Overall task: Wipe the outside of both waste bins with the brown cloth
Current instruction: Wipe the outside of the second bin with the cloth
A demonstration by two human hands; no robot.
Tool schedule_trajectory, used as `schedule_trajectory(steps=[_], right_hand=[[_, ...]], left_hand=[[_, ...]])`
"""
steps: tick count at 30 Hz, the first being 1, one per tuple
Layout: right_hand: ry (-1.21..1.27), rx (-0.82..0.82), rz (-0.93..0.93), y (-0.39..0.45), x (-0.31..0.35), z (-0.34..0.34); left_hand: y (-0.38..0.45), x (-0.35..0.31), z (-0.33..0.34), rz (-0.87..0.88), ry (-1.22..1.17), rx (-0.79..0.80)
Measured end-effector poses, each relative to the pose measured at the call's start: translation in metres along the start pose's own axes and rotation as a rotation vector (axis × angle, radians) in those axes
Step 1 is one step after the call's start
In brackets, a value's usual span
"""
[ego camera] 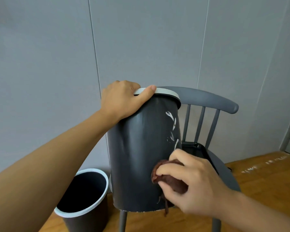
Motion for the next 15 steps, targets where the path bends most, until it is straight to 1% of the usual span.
schedule_trajectory(steps=[2,5,7,8,10,13,15], right_hand=[[-0.01,-0.083,0.053,0.02,-0.016,-0.009],[-0.049,-0.294,0.189,0.056,-0.052,-0.032],[-0.074,-0.331,0.25,0.071,-0.066,-0.039],[-0.08,-0.325,0.258,0.073,-0.066,-0.038],[-0.079,-0.267,0.211,0.06,-0.053,-0.031],[0.002,-0.098,0.084,0.012,-0.012,-0.007],[0.062,-0.009,0.053,-0.016,0.008,0.005]], left_hand=[[-0.002,-0.003,-0.002,0.013,0.007,0.003],[-0.004,-0.005,-0.002,0.023,0.017,0.016],[-0.004,-0.006,-0.001,0.018,0.019,0.017],[-0.004,-0.005,-0.001,0.014,0.016,0.019],[-0.001,-0.002,-0.001,-0.004,0.013,0.029],[0.002,0.005,0.001,-0.024,0.012,0.043],[0.003,0.008,0.002,-0.03,-0.014,0.049]])
Point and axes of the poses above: each hand's wrist, its own y-axis towards the middle knuckle, its own z-axis out of the palm, x = y × z, the point moved 6 cm from there along y, towards the middle knuckle, and after that the axes turned 12 degrees about -z, right-handed, at the moved point
